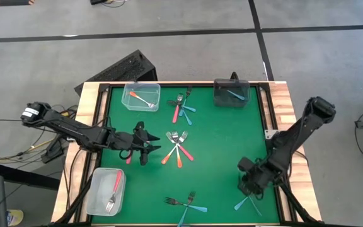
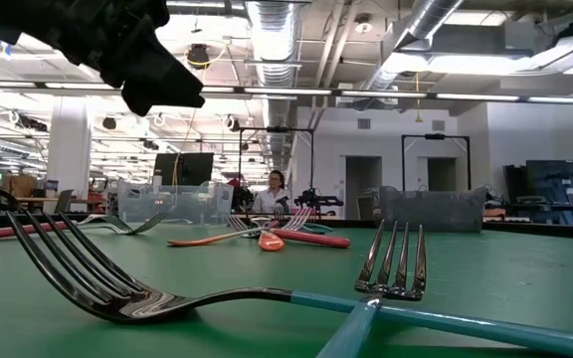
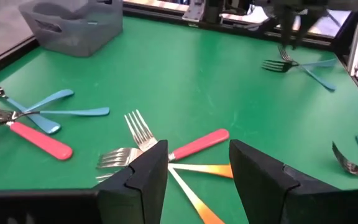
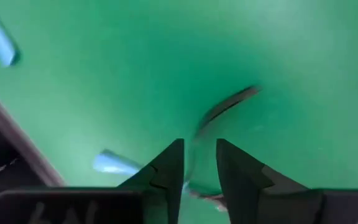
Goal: Sort silverware by color (type)
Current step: Put the blue fork into the black bin
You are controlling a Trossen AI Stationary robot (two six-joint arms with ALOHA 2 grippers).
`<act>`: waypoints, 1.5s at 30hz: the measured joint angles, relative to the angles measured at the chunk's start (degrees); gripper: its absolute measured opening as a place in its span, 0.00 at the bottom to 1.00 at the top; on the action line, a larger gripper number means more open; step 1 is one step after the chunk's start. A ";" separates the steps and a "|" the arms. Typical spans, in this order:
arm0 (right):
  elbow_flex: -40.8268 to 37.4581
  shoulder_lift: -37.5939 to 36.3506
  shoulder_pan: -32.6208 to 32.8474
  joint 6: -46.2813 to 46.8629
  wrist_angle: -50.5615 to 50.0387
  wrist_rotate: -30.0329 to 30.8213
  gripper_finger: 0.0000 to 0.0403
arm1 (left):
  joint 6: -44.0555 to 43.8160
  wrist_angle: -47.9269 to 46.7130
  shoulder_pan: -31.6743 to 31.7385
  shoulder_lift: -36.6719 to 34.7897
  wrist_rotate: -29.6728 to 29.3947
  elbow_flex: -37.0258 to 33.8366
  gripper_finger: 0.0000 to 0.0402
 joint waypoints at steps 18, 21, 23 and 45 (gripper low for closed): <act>3.38 13.94 3.70 9.64 3.34 -1.49 0.44 | -0.20 -0.16 -0.80 0.00 -3.56 0.00 0.39; 3.69 16.77 3.38 10.28 2.44 -2.63 0.36 | -0.90 -0.18 -1.34 0.00 -4.58 0.00 0.39; 3.69 18.08 3.12 9.89 1.87 -4.12 0.30 | -0.94 -0.18 -1.82 0.00 -5.54 0.00 0.39; 9.29 0.78 -24.89 -57.81 -14.78 43.26 0.05 | 3.81 4.12 -0.42 0.00 -7.92 -0.56 0.39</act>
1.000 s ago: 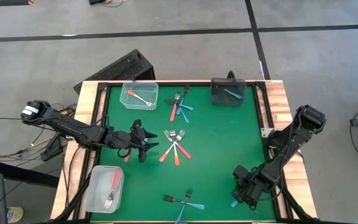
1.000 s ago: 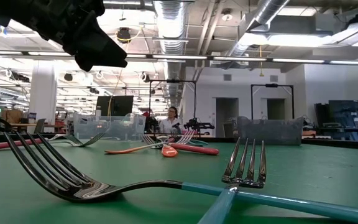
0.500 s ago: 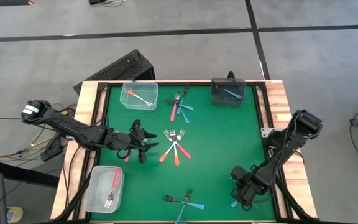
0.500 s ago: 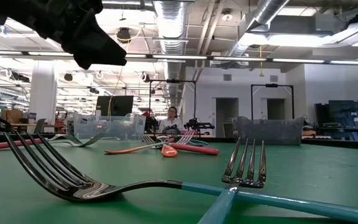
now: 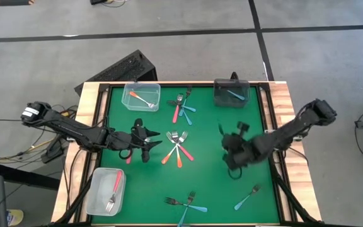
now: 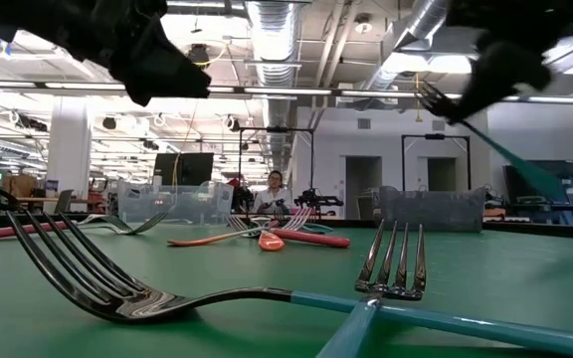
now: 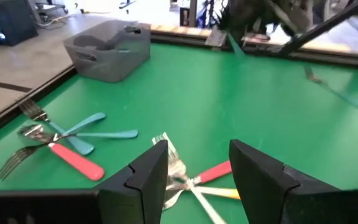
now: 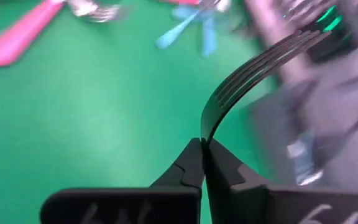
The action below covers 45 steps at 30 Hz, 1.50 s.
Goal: Sort silverware by color (type)
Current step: Put the blue fork into the black bin, then put the orange fork into the transparent bin
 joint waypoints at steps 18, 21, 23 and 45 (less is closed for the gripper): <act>-0.06 -3.42 -50.23 -78.30 29.62 -22.15 0.07 | 0.70 -0.37 1.97 0.00 -2.64 -1.04 0.39; -0.09 -1.13 -54.40 -81.92 32.86 -23.78 0.08 | 0.67 -0.74 1.97 0.00 -2.73 -1.04 0.39; -0.09 0.23 -57.02 -82.18 32.25 -27.33 0.08 | 0.65 -0.74 1.97 0.00 -2.74 -1.04 0.39; -0.09 -2.22 -62.15 -54.36 32.04 -26.46 0.33 | 0.25 -1.71 5.05 0.00 -4.43 -1.04 0.39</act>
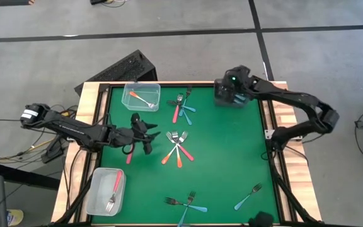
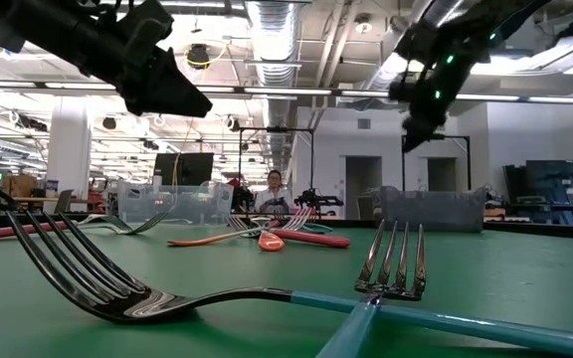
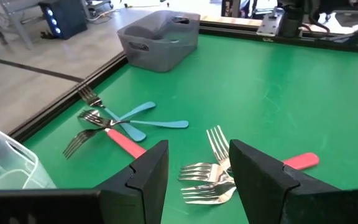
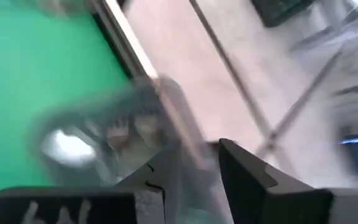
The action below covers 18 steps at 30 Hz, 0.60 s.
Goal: Sort silverware by color (type)
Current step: Put the orange fork into the transparent bin
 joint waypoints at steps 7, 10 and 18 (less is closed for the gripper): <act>-6.94 -10.20 9.37 22.39 3.99 -22.10 0.30 | -3.12 2.21 0.53 3.20 0.95 -0.02 0.39; -12.39 -14.09 17.74 27.36 10.50 -21.30 0.28 | -2.62 4.41 0.53 6.10 1.46 -0.03 0.39; -22.10 -17.03 39.55 35.38 26.25 -8.90 0.28 | 2.05 15.81 2.33 13.74 1.10 0.02 0.39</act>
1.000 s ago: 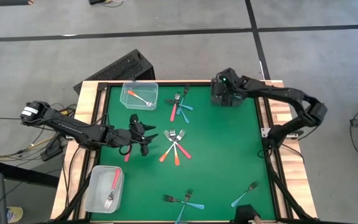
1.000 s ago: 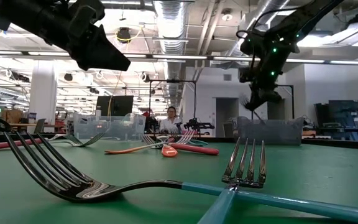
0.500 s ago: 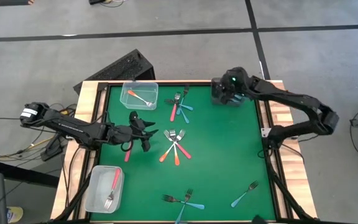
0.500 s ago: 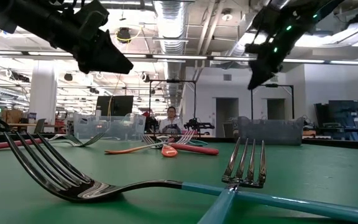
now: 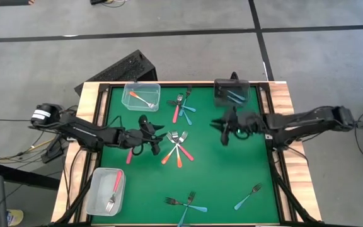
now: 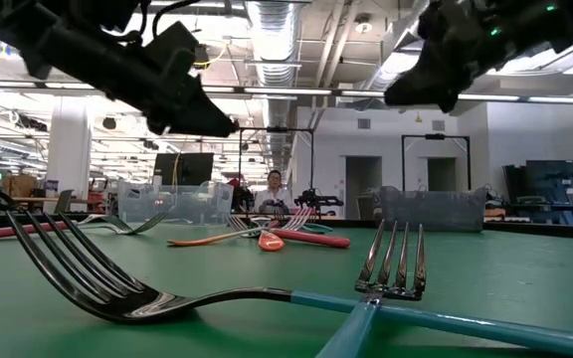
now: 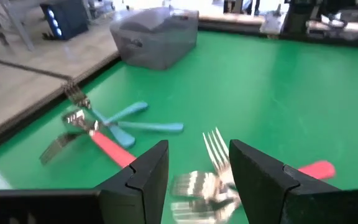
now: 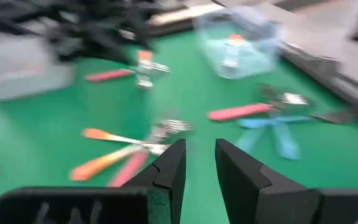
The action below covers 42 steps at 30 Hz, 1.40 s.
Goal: Sort silverware by color (type)
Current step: Put the orange fork into the transparent bin
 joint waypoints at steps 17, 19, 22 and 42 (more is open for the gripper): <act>5.58 19.70 19.66 25.32 -6.63 -0.34 0.25 | 14.96 4.93 3.36 2.35 6.31 4.48 0.39; 7.26 20.70 21.17 26.81 -9.94 1.75 0.24 | 15.16 4.79 3.36 2.35 6.34 4.50 0.39; 9.24 21.45 22.51 28.20 -13.57 4.50 0.24 | 12.88 5.18 3.38 2.35 5.58 4.50 0.39; 10.87 33.25 13.22 19.10 14.57 2.20 0.24 | -6.12 -7.72 2.37 1.18 5.58 4.51 0.39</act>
